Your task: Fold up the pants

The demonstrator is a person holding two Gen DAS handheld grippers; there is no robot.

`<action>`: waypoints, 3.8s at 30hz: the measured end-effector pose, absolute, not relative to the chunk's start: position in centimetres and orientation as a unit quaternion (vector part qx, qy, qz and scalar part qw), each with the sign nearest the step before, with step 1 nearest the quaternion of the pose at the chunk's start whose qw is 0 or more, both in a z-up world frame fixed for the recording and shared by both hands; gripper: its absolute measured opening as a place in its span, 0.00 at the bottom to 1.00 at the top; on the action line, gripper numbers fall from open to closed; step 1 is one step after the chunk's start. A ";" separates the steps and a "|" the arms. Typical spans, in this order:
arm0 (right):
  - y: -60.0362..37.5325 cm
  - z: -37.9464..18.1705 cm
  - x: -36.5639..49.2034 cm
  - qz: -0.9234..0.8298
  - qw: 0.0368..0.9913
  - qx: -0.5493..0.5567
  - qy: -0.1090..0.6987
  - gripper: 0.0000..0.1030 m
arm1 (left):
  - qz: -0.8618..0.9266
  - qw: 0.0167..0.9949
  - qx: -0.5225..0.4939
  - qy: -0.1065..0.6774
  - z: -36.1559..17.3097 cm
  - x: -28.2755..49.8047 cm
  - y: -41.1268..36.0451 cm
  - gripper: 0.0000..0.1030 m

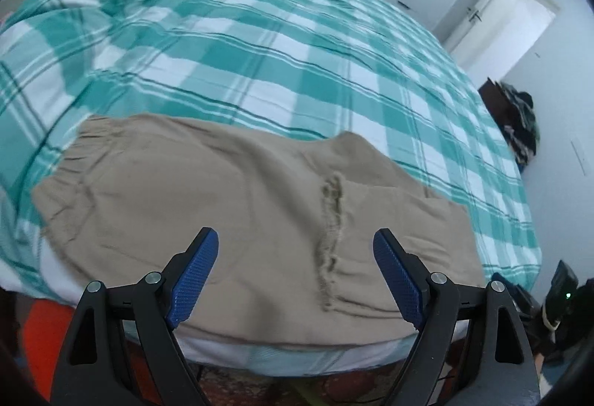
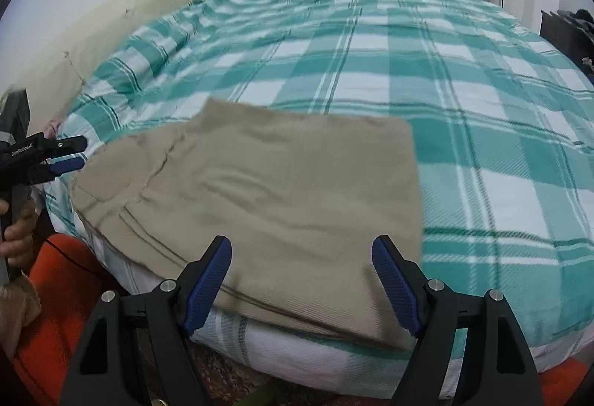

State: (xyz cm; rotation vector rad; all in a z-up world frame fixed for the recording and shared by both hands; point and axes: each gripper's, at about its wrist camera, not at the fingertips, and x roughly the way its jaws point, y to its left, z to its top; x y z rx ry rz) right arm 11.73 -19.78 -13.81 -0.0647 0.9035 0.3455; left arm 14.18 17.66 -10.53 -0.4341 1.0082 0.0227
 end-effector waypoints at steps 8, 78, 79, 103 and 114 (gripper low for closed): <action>-17.5 -14.6 9.2 0.202 0.866 -0.166 0.426 0.62 | -0.018 0.829 -0.179 0.530 -15.1 13.7 13.8 0.66; -19.5 -15.8 10.5 0.189 0.871 -0.044 0.451 0.63 | 0.121 0.785 -0.439 0.420 -16.4 6.9 31.9 0.01; -19.6 -15.8 10.5 0.189 0.871 -0.044 0.451 0.63 | 0.116 0.788 -0.438 0.418 -16.0 6.7 31.7 0.01; -19.4 -15.9 10.6 0.197 0.870 -0.040 0.450 0.64 | 0.170 0.739 -0.472 0.450 -19.7 6.8 34.3 0.59; -19.4 -16.1 10.6 0.196 0.870 -0.044 0.451 0.66 | 0.168 0.759 -0.470 0.418 -19.2 5.6 33.8 0.14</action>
